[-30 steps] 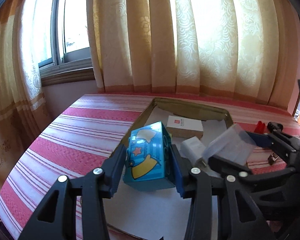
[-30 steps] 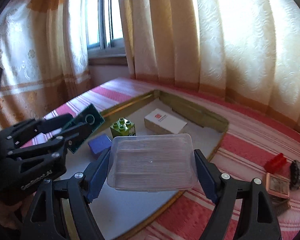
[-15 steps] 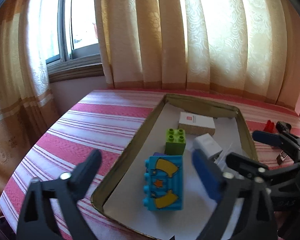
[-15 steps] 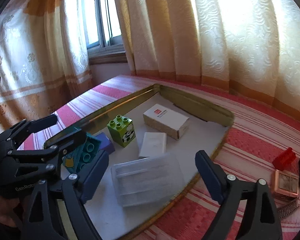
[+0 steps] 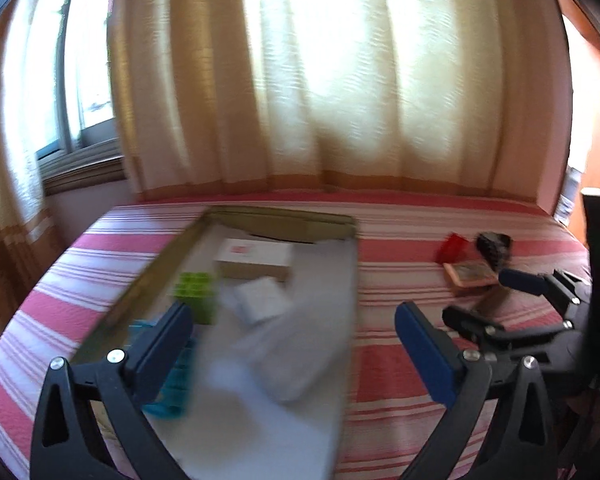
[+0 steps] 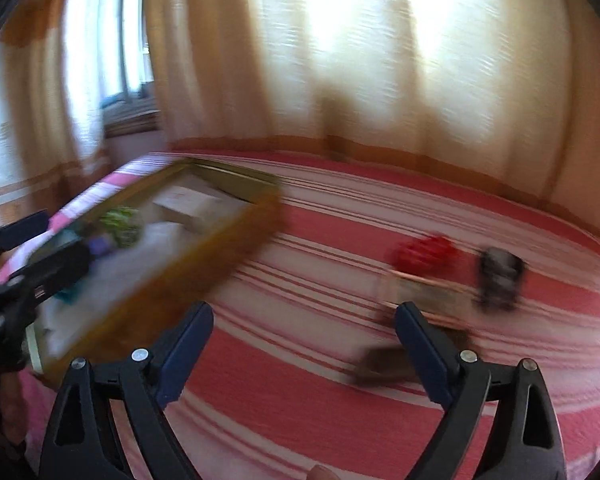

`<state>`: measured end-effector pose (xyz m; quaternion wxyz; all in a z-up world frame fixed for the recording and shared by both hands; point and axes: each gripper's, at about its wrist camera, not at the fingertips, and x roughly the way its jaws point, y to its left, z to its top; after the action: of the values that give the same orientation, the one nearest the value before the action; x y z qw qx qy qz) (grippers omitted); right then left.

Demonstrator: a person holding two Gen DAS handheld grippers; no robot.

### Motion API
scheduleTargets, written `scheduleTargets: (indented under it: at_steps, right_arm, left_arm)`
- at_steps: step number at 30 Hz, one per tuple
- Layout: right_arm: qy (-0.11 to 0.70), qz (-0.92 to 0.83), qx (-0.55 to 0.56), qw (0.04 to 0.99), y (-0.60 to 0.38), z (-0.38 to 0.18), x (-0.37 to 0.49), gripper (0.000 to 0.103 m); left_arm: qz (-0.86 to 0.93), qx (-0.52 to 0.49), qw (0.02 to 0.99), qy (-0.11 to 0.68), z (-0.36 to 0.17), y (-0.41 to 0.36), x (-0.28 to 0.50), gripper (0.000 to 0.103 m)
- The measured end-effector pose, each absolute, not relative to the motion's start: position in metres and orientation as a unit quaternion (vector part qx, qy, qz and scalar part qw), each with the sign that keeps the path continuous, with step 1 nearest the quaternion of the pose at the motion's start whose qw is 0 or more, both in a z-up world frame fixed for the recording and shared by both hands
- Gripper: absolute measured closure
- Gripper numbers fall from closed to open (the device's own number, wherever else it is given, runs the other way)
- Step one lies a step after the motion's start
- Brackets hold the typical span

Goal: Organize rigid objects
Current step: 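Release the blue brick with the left tool while the right tool releases the clear box, then grasp the wooden brush with the right tool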

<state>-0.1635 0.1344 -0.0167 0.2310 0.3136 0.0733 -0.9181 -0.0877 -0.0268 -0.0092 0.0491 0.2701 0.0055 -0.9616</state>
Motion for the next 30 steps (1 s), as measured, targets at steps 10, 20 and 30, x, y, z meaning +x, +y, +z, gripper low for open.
scheduleTargets:
  at_steps: [10,20,30]
  right_arm:
    - [0.024,-0.917,0.369,0.149,0.211,-0.026,-0.192,0.009]
    - [-0.060,-0.897,0.424,0.108,0.198,-0.039,-0.205,0.009]
    - [0.021,-0.905,0.418,0.079,0.200,-0.048,-0.203,0.049]
  left_arm:
    - [-0.960,0.279,0.032,0.003,-0.012,0.010,-0.112,0.001]
    - [-0.959,0.278,0.044,0.018,-0.013,0.004,-0.126,0.001]
    - [-0.958,0.286,0.031,0.011,-0.012,0.007,-0.128,0.001]
